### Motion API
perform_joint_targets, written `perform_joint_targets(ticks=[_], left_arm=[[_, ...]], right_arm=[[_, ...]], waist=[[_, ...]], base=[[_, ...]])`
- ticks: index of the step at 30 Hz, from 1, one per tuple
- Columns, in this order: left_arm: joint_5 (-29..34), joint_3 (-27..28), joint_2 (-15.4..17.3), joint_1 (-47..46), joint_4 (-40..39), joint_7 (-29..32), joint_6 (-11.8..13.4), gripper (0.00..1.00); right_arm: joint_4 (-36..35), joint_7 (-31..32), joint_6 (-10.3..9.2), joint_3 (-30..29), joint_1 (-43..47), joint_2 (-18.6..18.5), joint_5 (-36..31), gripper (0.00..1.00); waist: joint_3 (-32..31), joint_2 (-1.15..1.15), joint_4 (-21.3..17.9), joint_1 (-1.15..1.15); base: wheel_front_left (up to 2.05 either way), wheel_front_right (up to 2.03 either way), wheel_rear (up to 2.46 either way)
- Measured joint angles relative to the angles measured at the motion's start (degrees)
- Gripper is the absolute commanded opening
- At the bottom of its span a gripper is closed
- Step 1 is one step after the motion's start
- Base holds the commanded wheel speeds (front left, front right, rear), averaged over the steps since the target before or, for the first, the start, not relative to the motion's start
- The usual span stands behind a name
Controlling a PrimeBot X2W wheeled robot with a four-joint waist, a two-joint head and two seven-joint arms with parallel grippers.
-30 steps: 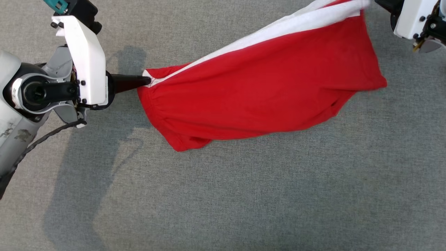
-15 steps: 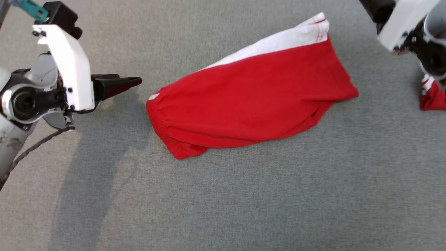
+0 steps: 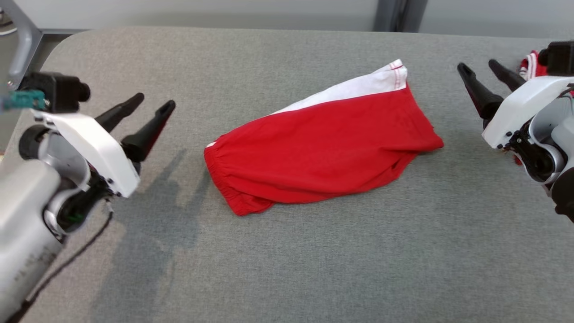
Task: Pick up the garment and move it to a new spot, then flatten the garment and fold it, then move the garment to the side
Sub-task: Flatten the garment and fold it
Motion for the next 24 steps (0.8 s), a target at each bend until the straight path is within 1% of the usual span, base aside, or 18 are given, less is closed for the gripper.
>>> perform_joint_targets(ticks=[2,7,10,15,19,24], left_arm=[[2.4,0.2,-0.4,1.7,-2.0,-4.6,2.1,1.0],[7.2,0.8,-1.7,6.8,-7.6,-15.8,8.3,1.0],[9.2,1.6,-2.6,10.2,-10.6,-18.6,11.1,1.0],[9.3,3.9,-4.7,16.3,-13.7,-19.6,12.7,1.0],[9.5,6.2,-6.1,19.6,-15.2,-19.8,12.7,1.0],[11.9,9.4,-8.3,22.3,-16.1,-19.8,12.2,1.0]], right_arm=[[1.9,1.6,0.0,0.1,0.1,0.5,1.0,1.0],[6.3,6.5,0.0,-0.2,0.1,1.1,3.7,1.0],[7.7,8.7,0.0,-0.5,0.4,1.1,5.3,1.0],[9.6,14.8,0.0,-0.2,2.6,1.2,7.7,1.0],[12.4,18.4,0.0,-0.4,2.8,1.1,9.2,1.0],[15.4,21.4,0.0,-0.8,3.1,1.7,10.4,1.0]], waist=[[0.5,0.0,0.7,0.0],[1.6,0.0,3.2,0.0],[2.0,0.0,5.2,0.0],[2.2,0.0,8.2,0.0],[2.3,0.0,10.0,0.0],[2.6,0.0,11.5,0.0]], base=[[0.0,0.0,0.0],[0.0,0.0,0.0],[0.0,0.0,0.0],[0.0,0.0,0.0],[0.0,0.0,0.0],[0.0,0.0,0.0]])
